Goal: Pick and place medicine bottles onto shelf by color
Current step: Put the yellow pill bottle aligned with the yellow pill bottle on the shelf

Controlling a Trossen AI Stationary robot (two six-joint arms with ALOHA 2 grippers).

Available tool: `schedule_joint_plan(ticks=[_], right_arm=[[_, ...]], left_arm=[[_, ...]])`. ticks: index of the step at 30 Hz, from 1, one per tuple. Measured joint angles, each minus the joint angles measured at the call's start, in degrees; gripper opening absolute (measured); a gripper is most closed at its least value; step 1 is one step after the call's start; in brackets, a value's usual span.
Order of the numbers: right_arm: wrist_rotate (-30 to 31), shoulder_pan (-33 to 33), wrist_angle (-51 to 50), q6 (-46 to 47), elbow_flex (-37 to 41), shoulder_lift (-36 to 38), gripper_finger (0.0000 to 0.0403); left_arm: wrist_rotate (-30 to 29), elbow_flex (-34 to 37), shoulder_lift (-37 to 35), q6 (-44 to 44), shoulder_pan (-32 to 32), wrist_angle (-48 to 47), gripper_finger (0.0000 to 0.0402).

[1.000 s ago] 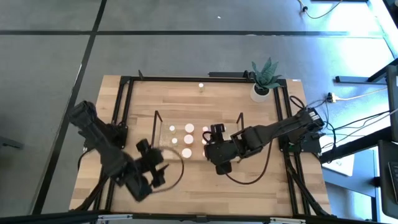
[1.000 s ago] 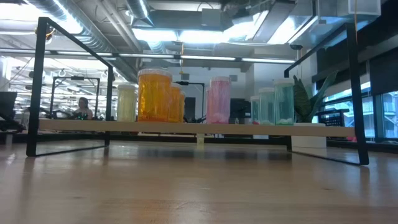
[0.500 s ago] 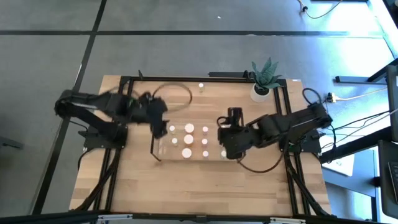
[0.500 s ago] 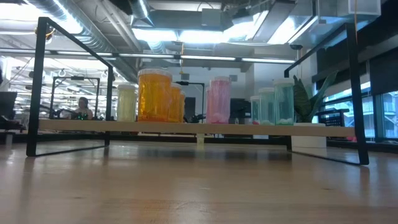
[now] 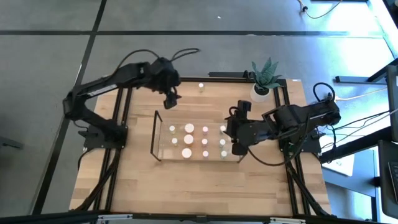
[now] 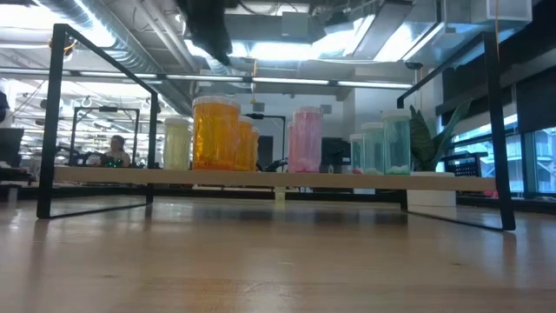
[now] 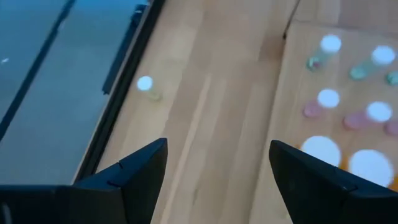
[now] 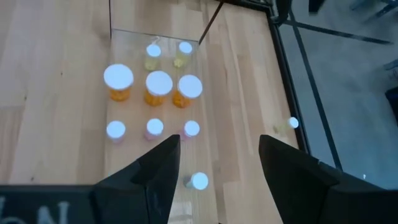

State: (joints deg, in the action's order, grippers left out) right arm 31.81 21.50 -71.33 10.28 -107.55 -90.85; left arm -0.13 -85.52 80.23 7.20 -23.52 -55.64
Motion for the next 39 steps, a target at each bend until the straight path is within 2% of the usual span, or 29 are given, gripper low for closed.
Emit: schedule_joint_plan(ticks=[7, 15, 22, 33, 39], right_arm=[[0.0, 0.0, -0.1, -0.1, 0.0, 0.2, 0.0220], [0.0, 0.0, -1.5, -1.0, 0.0, 0.4, 0.0220], [1.4, 0.0, -2.5, -1.9, 0.0, 0.4, 0.0220], [2.7, 0.0, -3.9, -1.8, 0.1, 0.4, 0.0220], [2.8, 0.0, -4.5, -1.9, 0.1, 0.4, 0.0220]], left_arm=[[7.4, 0.0, 9.2, 9.8, -4.9, 5.5, 0.0275], [8.7, 0.0, 18.0, 14.8, -6.8, 14.1, 0.0275], [8.6, 0.0, 22.9, 21.5, -6.7, 19.2, 0.0275], [8.3, 0.0, 28.8, 19.6, -9.3, 29.0, 0.0275], [8.2, 0.0, 32.0, 14.2, -11.5, 32.5, 0.0275]])
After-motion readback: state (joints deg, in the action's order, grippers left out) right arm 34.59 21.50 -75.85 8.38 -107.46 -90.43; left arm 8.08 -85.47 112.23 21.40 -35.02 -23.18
